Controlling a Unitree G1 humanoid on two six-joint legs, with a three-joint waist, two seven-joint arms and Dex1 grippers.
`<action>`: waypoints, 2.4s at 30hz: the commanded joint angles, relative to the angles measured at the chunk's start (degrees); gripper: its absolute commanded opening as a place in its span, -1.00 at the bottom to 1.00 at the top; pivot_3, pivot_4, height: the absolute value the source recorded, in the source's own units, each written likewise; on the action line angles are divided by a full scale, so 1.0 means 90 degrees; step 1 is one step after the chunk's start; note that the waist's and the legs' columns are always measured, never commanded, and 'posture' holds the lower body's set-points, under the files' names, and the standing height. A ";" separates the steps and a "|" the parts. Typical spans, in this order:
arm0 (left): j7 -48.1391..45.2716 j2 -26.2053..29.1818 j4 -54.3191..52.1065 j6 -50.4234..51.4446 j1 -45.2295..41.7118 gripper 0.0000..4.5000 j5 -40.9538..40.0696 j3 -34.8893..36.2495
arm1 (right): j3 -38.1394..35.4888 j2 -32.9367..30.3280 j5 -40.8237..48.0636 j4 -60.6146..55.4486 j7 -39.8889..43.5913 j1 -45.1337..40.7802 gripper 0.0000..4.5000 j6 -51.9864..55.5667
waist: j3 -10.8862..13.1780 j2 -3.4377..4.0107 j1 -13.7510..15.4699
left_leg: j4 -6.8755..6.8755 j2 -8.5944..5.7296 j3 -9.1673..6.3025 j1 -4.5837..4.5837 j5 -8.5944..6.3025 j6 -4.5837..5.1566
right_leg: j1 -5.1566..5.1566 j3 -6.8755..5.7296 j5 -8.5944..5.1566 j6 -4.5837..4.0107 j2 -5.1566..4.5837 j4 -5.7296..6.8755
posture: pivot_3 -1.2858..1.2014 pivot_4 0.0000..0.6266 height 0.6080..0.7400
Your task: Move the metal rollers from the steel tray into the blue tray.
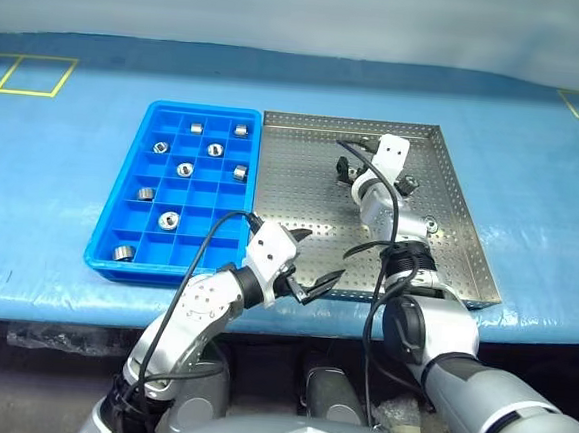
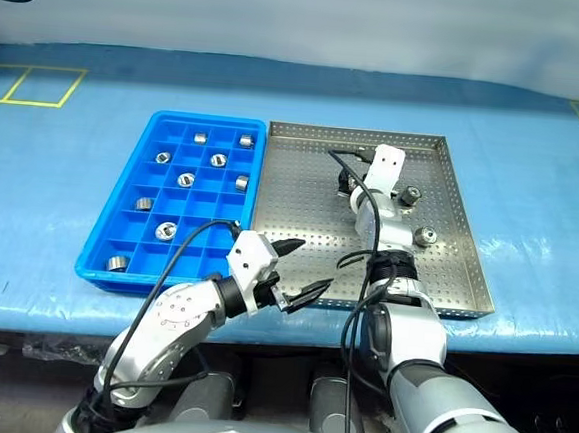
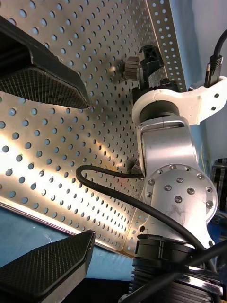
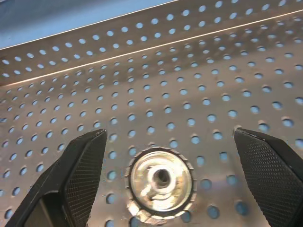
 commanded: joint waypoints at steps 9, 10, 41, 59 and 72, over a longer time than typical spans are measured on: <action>0.0123 0.0032 -0.0379 0.0025 -0.0003 1.00 -0.0158 -0.0035 | 0.0244 0.0087 -0.0184 0.0152 -0.0043 0.0044 0.83 -0.0255 | 0.0002 0.0006 0.0052 | 0.0000 0.0000 -0.0001 0.0000 0.0000 0.0000 | 0.0000 0.0000 0.0000 0.0000 0.0000 -0.0001 | 0.12 -0.52 1.00; 0.0105 0.0057 -0.0383 0.0040 0.0007 1.00 -0.0169 -0.0048 | 0.0253 0.0083 -0.0191 0.0164 -0.0052 0.0078 0.76 -0.0277 | 0.0002 0.0006 0.0057 | 0.0000 0.0000 -0.0001 0.0000 0.0000 0.0000 | 0.0000 0.0000 0.0000 0.0000 0.0000 -0.0001 | 0.12 -0.52 1.00; 0.1361 0.0200 -0.1368 0.0012 0.1416 1.00 -0.0082 0.1425 | 0.3188 0.1818 -0.0404 -0.3114 0.1577 0.0726 -0.23 0.1028 | 0.0007 0.0019 0.0480 | -0.0020 -0.0002 -0.0020 0.0000 0.0005 -0.0010 | -0.0006 -0.0024 -0.0031 -0.0051 -0.0009 -0.0007 | 0.29 -0.52 1.00; 0.1988 0.0217 -0.2130 -0.0089 0.2600 1.00 0.0005 0.2070 | 0.3298 0.2203 -0.0273 -0.1675 0.1991 0.0206 -0.23 0.0411 | 0.0003 0.0016 0.0951 | -0.0040 0.0012 -0.0028 0.0024 0.0003 -0.0016 | -0.0030 -0.0041 -0.0067 -0.0054 -0.0002 -0.0003 | 0.41 -0.52 1.00; 0.1978 0.0259 -0.2142 -0.0135 0.2611 1.00 -0.0087 0.2024 | 0.3011 0.1849 -0.0286 -0.1136 0.1710 0.0035 -0.23 0.0145 | 0.0001 0.0014 0.1420 | -0.0043 0.0018 -0.0019 -0.0001 0.0001 -0.0029 | -0.0066 -0.0042 -0.0067 -0.0055 0.0001 -0.0003 | 0.39 -0.52 1.00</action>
